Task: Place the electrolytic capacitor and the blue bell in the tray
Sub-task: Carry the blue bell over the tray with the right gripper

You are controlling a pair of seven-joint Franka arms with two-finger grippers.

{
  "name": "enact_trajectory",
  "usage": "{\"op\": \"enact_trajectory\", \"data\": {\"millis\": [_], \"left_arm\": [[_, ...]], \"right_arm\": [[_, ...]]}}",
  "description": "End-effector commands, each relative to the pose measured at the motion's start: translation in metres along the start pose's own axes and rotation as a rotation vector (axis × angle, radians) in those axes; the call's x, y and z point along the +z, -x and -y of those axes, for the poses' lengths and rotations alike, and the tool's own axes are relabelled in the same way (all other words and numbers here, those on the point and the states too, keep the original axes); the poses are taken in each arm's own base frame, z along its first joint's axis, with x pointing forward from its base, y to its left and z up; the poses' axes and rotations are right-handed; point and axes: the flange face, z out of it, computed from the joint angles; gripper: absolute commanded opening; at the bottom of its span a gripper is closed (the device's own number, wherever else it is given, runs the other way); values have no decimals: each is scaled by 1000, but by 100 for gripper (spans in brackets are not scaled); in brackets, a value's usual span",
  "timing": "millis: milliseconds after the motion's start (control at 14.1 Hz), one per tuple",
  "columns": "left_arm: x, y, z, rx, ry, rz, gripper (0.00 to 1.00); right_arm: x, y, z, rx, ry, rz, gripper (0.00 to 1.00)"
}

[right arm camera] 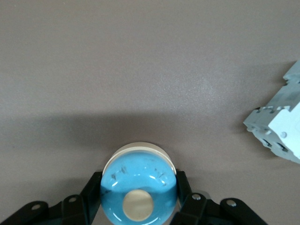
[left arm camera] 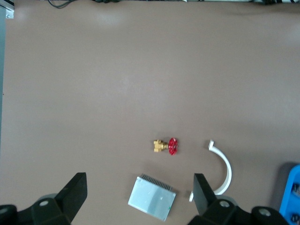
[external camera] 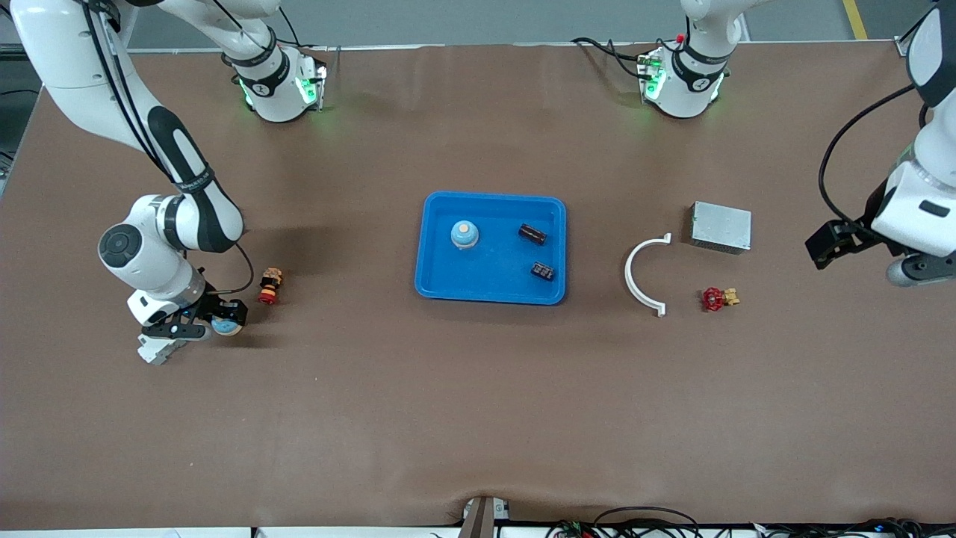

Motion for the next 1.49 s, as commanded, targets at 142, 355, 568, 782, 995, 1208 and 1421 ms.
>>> {"op": "enact_trajectory", "data": {"millis": [142, 355, 568, 782, 995, 1208, 1421], "left_arm": [[-31, 28, 28, 78, 64, 51, 100], [-45, 41, 25, 120, 65, 56, 100], [-51, 53, 39, 126, 120, 59, 100], [-57, 61, 43, 120, 122, 78, 100], [-58, 63, 43, 120, 123, 80, 100], [-59, 67, 42, 106, 122, 81, 100], [-52, 59, 37, 111, 123, 72, 100]], "right_arm": [[-26, -15, 32, 67, -9, 76, 0], [-42, -15, 66, 123, -8, 85, 0], [-58, -8, 118, 210, -2, 106, 0], [-73, 5, 181, 312, 4, 108, 0], [-79, 23, 240, 391, 2, 99, 0], [-88, 44, 298, 465, -5, 90, 0], [-97, 65, 346, 521, -11, 84, 0]]}}
